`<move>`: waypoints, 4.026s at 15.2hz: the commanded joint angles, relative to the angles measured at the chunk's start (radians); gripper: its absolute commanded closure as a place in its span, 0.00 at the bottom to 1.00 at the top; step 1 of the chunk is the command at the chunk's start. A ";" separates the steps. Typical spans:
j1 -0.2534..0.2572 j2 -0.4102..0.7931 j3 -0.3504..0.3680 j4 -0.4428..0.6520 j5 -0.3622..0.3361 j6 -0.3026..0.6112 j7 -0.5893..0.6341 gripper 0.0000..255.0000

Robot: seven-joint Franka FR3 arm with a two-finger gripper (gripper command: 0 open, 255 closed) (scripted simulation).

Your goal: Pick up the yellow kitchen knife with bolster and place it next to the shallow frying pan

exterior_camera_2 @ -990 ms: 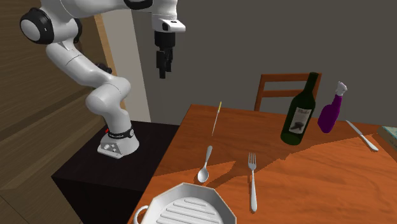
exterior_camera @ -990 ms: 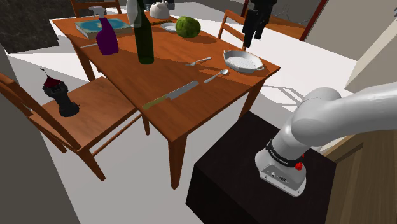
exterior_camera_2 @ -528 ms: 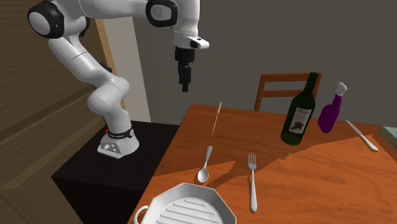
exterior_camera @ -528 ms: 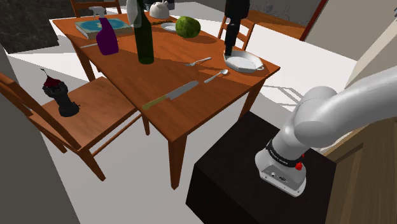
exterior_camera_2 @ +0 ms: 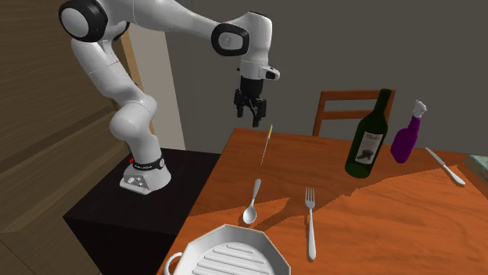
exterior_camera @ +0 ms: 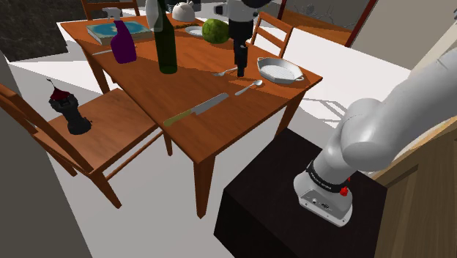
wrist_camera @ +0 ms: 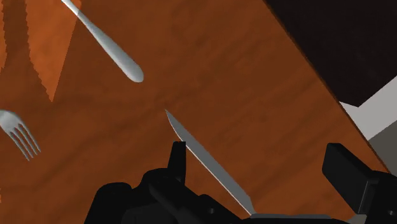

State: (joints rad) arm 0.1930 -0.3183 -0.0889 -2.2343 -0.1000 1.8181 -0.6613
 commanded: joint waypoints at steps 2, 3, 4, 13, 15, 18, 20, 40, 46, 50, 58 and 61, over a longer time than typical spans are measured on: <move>0.032 0.094 -0.002 0.019 0.002 0.071 -0.121 0.00; 0.042 0.124 0.001 0.028 0.004 0.090 -0.158 0.00; 0.052 0.154 0.004 0.038 0.006 0.109 -0.194 0.00; 0.129 0.397 0.064 0.119 0.012 0.257 -0.499 0.00; 0.128 0.404 0.064 0.111 0.011 0.272 -0.502 0.00; 0.127 0.420 0.063 0.088 0.009 0.311 -0.501 0.00; 0.126 0.431 0.062 0.073 0.007 0.337 -0.500 0.00; 0.125 0.433 0.061 0.067 0.007 0.345 -0.500 1.00; 0.126 0.389 0.062 0.100 0.010 0.269 -0.506 1.00; 0.126 0.364 0.063 0.126 0.012 0.218 -0.510 1.00; 0.127 0.323 0.064 0.188 0.015 0.115 -0.518 1.00; 0.127 0.311 0.064 0.215 0.016 0.076 -0.521 1.00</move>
State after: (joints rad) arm 0.3201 -0.0037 -0.0252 -2.0281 -0.0846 1.9069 -1.1811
